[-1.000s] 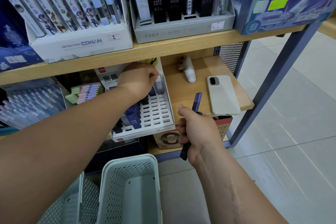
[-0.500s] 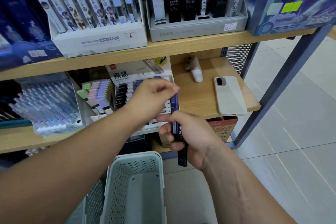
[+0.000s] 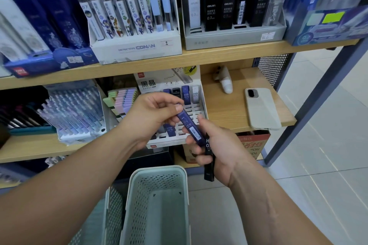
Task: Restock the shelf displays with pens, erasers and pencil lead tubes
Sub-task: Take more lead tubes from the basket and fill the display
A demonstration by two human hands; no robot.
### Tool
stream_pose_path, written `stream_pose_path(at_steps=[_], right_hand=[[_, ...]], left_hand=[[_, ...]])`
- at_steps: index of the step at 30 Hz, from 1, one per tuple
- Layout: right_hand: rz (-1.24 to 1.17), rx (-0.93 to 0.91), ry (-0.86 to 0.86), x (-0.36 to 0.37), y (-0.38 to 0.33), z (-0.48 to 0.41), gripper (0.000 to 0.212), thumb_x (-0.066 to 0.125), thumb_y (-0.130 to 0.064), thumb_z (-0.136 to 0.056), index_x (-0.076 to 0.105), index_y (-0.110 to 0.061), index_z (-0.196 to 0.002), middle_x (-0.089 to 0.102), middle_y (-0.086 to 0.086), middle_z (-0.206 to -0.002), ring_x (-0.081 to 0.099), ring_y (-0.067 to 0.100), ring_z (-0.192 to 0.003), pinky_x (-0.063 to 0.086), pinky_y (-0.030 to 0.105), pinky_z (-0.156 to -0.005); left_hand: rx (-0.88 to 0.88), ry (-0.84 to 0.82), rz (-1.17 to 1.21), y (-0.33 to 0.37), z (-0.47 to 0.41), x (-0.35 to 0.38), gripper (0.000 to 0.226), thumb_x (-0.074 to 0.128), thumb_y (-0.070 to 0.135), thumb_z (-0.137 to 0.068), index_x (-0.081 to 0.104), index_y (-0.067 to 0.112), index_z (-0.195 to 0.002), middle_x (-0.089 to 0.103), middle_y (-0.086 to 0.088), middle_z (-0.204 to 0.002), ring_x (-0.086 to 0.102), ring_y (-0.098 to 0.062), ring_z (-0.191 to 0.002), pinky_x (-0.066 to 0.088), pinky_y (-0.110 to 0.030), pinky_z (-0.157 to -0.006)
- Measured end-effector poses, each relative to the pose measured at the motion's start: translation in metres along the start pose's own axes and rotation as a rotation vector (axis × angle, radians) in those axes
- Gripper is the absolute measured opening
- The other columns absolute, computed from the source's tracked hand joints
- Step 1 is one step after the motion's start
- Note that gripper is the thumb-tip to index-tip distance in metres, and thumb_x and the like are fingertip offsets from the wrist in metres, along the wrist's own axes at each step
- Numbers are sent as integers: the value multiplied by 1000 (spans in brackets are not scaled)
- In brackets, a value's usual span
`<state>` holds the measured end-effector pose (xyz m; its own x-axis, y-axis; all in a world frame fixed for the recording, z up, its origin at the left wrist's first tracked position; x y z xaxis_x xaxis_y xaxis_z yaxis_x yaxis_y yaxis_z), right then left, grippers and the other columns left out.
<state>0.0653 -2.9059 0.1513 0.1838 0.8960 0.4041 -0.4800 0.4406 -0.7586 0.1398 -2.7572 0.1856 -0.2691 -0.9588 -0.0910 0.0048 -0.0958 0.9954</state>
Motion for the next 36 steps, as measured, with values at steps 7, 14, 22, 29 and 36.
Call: stream_pose_path(at_steps=[7,14,22,29,36], right_hand=[[-47,-84,107,-6,-1,-5,7,70,-12,-93,71,-10,-100,60,3,-78,43,8,-48,26,19,-39],[-101,-142,163,-10,-4,-6,16,72,-6,-91,71,-9,-107,62,0,-73,41,6,-46,27,19,-39],[-44,-137,420,-22,-4,-2,12,73,-27,-88,66,-17,-92,64,3,-74,45,14,-55,31,23,-42],[-199,-101,423,-26,-12,4,21,65,-31,-96,66,-10,-100,61,-4,-52,42,5,-36,30,20,-34],[-237,-113,415,-29,-13,1,21,66,-30,-95,67,-10,-100,60,-7,-50,41,6,-37,29,20,-34]], left_hand=[[-72,91,109,-6,1,5,14,76,6,-78,74,6,-92,74,-13,-80,68,-19,-67,58,-24,-62],[-203,158,228,-6,-2,16,5,73,-1,-83,71,2,-87,75,-15,-80,72,-18,-68,58,-23,-60],[-37,232,-135,2,-23,13,15,77,-1,-82,73,12,-87,75,-9,-79,69,-15,-69,55,-23,-60],[146,207,-626,1,-67,12,17,78,11,-83,71,26,-83,69,11,-80,63,-3,-72,54,-17,-73],[167,152,-819,-2,-87,17,13,73,15,-89,69,27,-92,65,14,-86,61,-3,-82,47,-13,-78]])
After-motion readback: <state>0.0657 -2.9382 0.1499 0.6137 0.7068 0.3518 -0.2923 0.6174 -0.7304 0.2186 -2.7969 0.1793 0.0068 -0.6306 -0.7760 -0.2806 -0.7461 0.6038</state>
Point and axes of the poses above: each hand's wrist, its own z-axis away from the middle knuckle, its own x-axis out of the palm, y = z × x, the point moved 2 cm from there along -z, towards the middle knuckle
